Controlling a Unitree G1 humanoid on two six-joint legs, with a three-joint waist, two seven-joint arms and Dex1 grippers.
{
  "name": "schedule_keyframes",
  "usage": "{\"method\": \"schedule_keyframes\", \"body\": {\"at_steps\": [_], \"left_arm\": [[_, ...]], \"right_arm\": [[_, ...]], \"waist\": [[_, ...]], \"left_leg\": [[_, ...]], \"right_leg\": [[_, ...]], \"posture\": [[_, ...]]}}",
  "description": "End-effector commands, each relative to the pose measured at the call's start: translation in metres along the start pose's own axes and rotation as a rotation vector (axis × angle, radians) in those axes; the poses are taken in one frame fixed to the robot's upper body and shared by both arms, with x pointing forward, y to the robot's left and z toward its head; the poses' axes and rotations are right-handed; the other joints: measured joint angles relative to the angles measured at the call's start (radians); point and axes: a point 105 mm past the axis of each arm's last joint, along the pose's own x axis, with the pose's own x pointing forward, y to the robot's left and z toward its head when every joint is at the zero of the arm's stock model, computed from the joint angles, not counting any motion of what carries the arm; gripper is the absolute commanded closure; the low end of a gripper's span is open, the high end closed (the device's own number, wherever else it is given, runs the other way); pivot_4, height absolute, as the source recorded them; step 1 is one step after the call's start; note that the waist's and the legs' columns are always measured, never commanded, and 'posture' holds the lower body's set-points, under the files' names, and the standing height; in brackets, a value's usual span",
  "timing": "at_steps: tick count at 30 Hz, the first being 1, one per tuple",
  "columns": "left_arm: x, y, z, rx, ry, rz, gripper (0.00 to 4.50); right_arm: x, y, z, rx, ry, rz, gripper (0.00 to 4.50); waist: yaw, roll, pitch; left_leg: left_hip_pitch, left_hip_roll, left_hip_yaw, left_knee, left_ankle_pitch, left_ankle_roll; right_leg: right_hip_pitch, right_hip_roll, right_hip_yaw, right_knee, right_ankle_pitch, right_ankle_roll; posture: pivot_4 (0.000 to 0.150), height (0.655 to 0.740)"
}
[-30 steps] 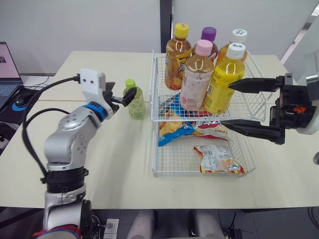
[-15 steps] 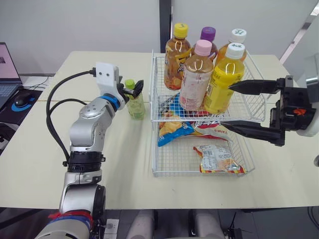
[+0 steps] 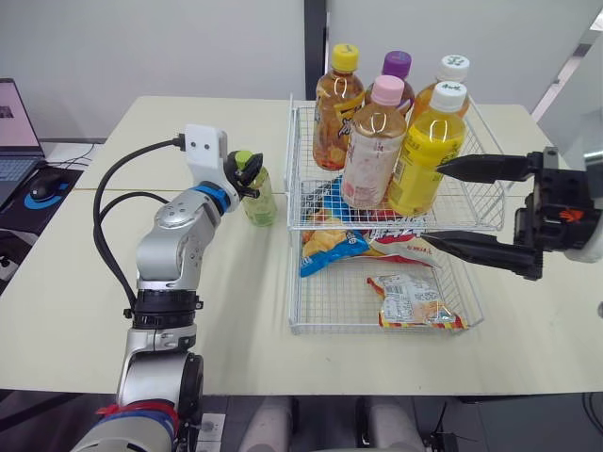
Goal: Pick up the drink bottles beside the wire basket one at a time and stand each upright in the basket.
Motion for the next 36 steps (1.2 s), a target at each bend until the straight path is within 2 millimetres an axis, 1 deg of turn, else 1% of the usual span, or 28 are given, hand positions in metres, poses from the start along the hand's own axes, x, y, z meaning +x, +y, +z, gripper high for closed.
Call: {"method": "schedule_keyframes", "body": {"at_steps": [1, 5, 12, 23, 33, 36], "left_arm": [[-0.004, -0.002, 0.012, 0.006, -0.046, -0.014, 3.12], [-0.004, -0.003, 0.012, 0.001, -0.046, -0.018, 3.12], [-0.005, -0.005, 0.013, -0.004, -0.046, -0.023, 3.12], [-0.007, -0.007, 0.014, -0.004, -0.046, -0.027, 3.12], [-0.017, -0.003, 0.027, 0.008, -0.062, -0.032, 3.12], [-0.023, -0.003, 0.035, 0.018, -0.064, -0.055, 3.12]], "right_arm": [[-0.014, -0.004, 0.011, -0.055, -0.037, -0.035, 0.00], [-0.024, -0.005, 0.004, -0.065, 0.013, -0.020, 0.00], [-0.035, -0.012, 0.010, -0.092, 0.019, -0.025, 0.00], [-0.033, -0.014, 0.009, -0.106, 0.011, -0.025, 0.00], [-0.030, -0.015, 0.008, -0.114, 0.001, -0.025, 0.00], [-0.028, -0.016, 0.008, -0.114, -0.002, -0.024, 0.00]], "waist": [[0.000, 0.000, 0.000], [0.000, 0.000, 0.000], [0.000, 0.000, 0.000], [0.000, 0.000, 0.000], [-0.001, 0.000, 0.000], [-0.001, 0.000, 0.000]], "left_leg": [[0.000, 0.000, 0.000, 0.000, 0.000, 0.000], [0.000, 0.000, 0.000, 0.000, 0.000, 0.000], [0.000, 0.000, 0.000, 0.000, 0.000, 0.000], [0.000, 0.000, 0.000, 0.000, 0.000, 0.000], [0.000, 0.000, -0.001, -0.001, 0.000, 0.000], [-0.001, 0.000, 0.000, -0.001, 0.000, 0.000]], "right_leg": [[0.000, 0.000, 0.000, 0.000, 0.000, 0.000], [0.000, 0.000, 0.000, 0.000, 0.000, 0.000], [0.000, 0.000, 0.000, 0.000, 0.000, 0.000], [0.001, 0.000, 0.000, -0.001, 0.000, 0.000], [0.002, 0.001, 0.000, -0.006, 0.001, 0.002], [0.002, 0.001, 0.000, -0.007, 0.001, 0.002]], "posture": [[0.150, 0.7400], [0.150, 0.7400], [0.150, 0.7400], [0.150, 0.7400], [0.150, 0.7400], [0.150, 0.7400]]}}
